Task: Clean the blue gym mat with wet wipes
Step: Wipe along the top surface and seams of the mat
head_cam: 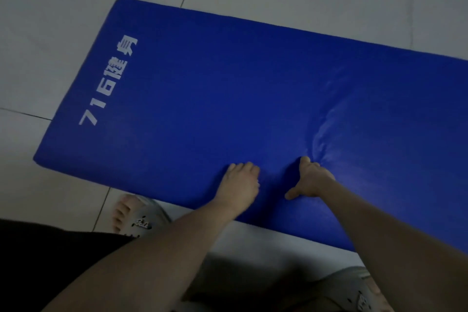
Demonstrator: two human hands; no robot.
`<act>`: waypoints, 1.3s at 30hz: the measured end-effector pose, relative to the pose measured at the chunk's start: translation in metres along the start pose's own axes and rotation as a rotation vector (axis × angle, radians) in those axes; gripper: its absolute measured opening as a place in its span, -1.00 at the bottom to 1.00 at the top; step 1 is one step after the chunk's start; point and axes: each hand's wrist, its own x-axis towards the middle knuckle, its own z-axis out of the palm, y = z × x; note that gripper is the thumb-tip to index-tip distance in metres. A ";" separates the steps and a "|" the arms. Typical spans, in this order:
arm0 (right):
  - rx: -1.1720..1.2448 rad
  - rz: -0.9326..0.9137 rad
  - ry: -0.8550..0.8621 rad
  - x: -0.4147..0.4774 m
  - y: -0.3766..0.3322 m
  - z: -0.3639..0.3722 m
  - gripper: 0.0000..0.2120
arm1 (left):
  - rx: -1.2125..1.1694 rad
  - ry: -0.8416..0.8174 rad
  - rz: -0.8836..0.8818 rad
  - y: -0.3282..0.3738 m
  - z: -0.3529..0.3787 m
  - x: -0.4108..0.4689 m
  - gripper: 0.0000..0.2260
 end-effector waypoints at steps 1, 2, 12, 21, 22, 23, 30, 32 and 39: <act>-0.001 0.005 -0.002 0.002 -0.001 -0.002 0.18 | 0.009 0.003 -0.058 -0.021 -0.009 -0.001 -0.86; -0.003 0.010 -0.001 0.003 -0.002 -0.003 0.18 | 0.018 0.008 -0.117 -0.043 -0.018 -0.004 -0.89; -0.016 0.003 0.027 0.002 0.002 -0.002 0.13 | -0.239 0.191 -0.667 -0.100 -0.043 -0.023 -0.81; -0.016 -0.007 0.021 0.007 0.000 -0.003 0.22 | -0.028 0.022 -0.053 0.056 0.026 -0.018 -0.77; -0.020 -0.010 0.020 0.007 0.000 -0.003 0.23 | -0.020 -0.020 0.025 0.067 0.032 -0.022 -0.76; -0.023 -0.010 0.019 0.008 0.000 -0.003 0.24 | -0.023 -0.057 0.087 0.072 0.036 -0.025 -0.75; -0.028 0.005 0.006 0.013 0.000 -0.003 0.25 | 0.137 -0.082 0.176 -0.017 -0.001 -0.026 -0.80; -0.025 0.004 0.009 0.013 0.002 -0.003 0.20 | 0.187 -0.078 0.012 -0.060 -0.021 -0.027 -0.81; -0.025 0.009 0.007 0.007 0.000 -0.004 0.13 | -0.100 0.090 -0.615 -0.102 -0.039 -0.047 -0.82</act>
